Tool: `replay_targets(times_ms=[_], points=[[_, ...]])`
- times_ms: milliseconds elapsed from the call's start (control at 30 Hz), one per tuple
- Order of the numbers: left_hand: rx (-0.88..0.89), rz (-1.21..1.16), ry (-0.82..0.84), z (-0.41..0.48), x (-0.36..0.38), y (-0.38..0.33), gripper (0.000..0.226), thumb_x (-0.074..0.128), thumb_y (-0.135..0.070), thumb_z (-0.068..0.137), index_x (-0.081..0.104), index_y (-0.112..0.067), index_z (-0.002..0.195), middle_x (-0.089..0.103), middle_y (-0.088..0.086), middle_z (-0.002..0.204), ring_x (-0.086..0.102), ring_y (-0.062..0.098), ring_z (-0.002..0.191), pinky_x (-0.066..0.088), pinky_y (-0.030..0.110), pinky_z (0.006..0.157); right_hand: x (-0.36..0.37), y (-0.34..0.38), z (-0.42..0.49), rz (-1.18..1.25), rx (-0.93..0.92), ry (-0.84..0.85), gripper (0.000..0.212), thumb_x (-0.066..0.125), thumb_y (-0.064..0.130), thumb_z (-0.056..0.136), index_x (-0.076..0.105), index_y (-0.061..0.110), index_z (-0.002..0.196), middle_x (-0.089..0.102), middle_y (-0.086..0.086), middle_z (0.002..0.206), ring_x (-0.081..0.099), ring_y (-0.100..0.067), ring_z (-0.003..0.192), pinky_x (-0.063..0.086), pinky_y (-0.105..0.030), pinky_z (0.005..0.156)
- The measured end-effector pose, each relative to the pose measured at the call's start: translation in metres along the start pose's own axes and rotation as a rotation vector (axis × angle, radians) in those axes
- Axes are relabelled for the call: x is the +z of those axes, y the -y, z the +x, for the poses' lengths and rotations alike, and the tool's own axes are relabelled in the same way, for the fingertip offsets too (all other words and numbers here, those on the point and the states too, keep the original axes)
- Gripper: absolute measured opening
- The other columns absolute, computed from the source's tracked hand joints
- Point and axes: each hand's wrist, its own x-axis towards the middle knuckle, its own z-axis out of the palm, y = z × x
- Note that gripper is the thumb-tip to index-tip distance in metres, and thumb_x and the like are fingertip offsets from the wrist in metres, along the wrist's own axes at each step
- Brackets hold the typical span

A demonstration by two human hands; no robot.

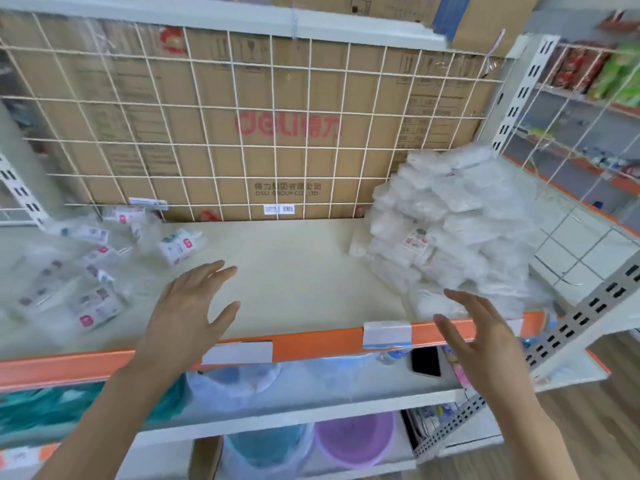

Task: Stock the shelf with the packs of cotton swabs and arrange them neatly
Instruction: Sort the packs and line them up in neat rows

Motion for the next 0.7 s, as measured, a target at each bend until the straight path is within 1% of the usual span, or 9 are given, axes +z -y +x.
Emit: replay_targets(times_ms=[67,133,200,267,433,500,533,633,700], points=[[-0.044,0.001,-0.008,-0.004,-0.010,0.012,0.062,0.035,-0.051,0.081,0.060,-0.015,0.125,0.058,0.008,0.129,0.054,0.031,0.117,0.041,0.050,0.096,0.008,0.014,0.004,0.004,-0.047,0.012,0.037,0.061,0.036,0.088,0.058,0.021,0.122,0.057,0.002,0.120,0.052,-0.019,0.072,0.035,-0.030,0.066],[-0.068,0.005,-0.022,-0.009,-0.016,0.027,0.063,0.034,-0.052,0.081,0.059,-0.016,0.126,0.057,0.007,0.130,0.053,0.031,0.118,0.040,0.050,0.098,0.017,0.030,0.008,0.008,-0.059,0.032,0.035,0.064,0.027,0.088,0.058,0.020,0.122,0.057,0.001,0.123,0.056,-0.019,0.075,0.034,-0.029,0.069],[-0.087,0.002,-0.025,-0.014,-0.023,0.045,0.063,0.034,-0.053,0.080,0.058,-0.017,0.127,0.057,0.006,0.131,0.053,0.031,0.119,0.041,0.051,0.098,0.029,0.046,0.011,0.013,-0.065,0.043,0.036,0.065,0.023,0.087,0.059,0.020,0.122,0.057,0.000,0.124,0.061,-0.023,0.085,0.033,-0.028,0.072],[-0.115,-0.010,-0.034,-0.017,-0.031,0.068,0.064,0.035,-0.053,0.079,0.059,-0.018,0.127,0.057,0.004,0.131,0.052,0.030,0.119,0.041,0.051,0.098,0.040,0.064,0.016,0.008,-0.085,0.053,0.036,0.064,0.023,0.087,0.059,0.019,0.122,0.057,-0.001,0.123,0.059,-0.026,0.097,0.033,-0.027,0.074],[-0.162,-0.007,-0.074,-0.026,-0.062,0.134,0.061,0.037,-0.051,0.079,0.059,-0.018,0.126,0.057,0.003,0.130,0.055,0.029,0.116,0.042,0.051,0.097,0.083,0.124,0.024,0.017,-0.103,0.074,0.034,0.066,0.024,0.087,0.061,0.015,0.119,0.059,-0.003,0.121,0.061,-0.030,0.090,0.028,-0.020,0.071],[-0.153,0.020,-0.081,-0.030,-0.072,0.163,0.059,0.039,-0.049,0.080,0.060,-0.016,0.124,0.060,0.005,0.127,0.058,0.033,0.111,0.045,0.052,0.091,0.104,0.154,0.025,0.029,-0.127,0.090,0.035,0.063,0.033,0.087,0.062,0.016,0.118,0.059,0.000,0.118,0.061,-0.029,0.083,0.031,-0.023,0.073],[-0.157,0.022,-0.078,-0.031,-0.077,0.178,0.058,0.039,-0.049,0.080,0.061,-0.016,0.123,0.060,0.007,0.126,0.059,0.034,0.110,0.046,0.052,0.089,0.115,0.168,0.026,0.027,-0.139,0.097,0.035,0.063,0.033,0.087,0.062,0.017,0.118,0.059,0.001,0.117,0.060,-0.028,0.082,0.033,-0.025,0.074],[-0.187,0.006,-0.075,-0.031,-0.087,0.220,0.060,0.039,-0.050,0.080,0.062,-0.015,0.122,0.060,0.007,0.126,0.058,0.032,0.111,0.045,0.048,0.090,0.147,0.206,0.029,0.041,-0.157,0.119,0.033,0.067,0.022,0.086,0.062,0.018,0.118,0.060,0.001,0.119,0.058,-0.021,0.084,0.037,-0.027,0.074],[-0.193,0.002,-0.083,-0.031,-0.093,0.244,0.061,0.038,-0.051,0.079,0.061,-0.015,0.123,0.059,0.006,0.127,0.057,0.030,0.112,0.044,0.046,0.091,0.168,0.229,0.032,0.045,-0.161,0.133,0.034,0.066,0.022,0.086,0.061,0.018,0.119,0.059,0.002,0.120,0.059,-0.020,0.093,0.039,-0.028,0.076]])
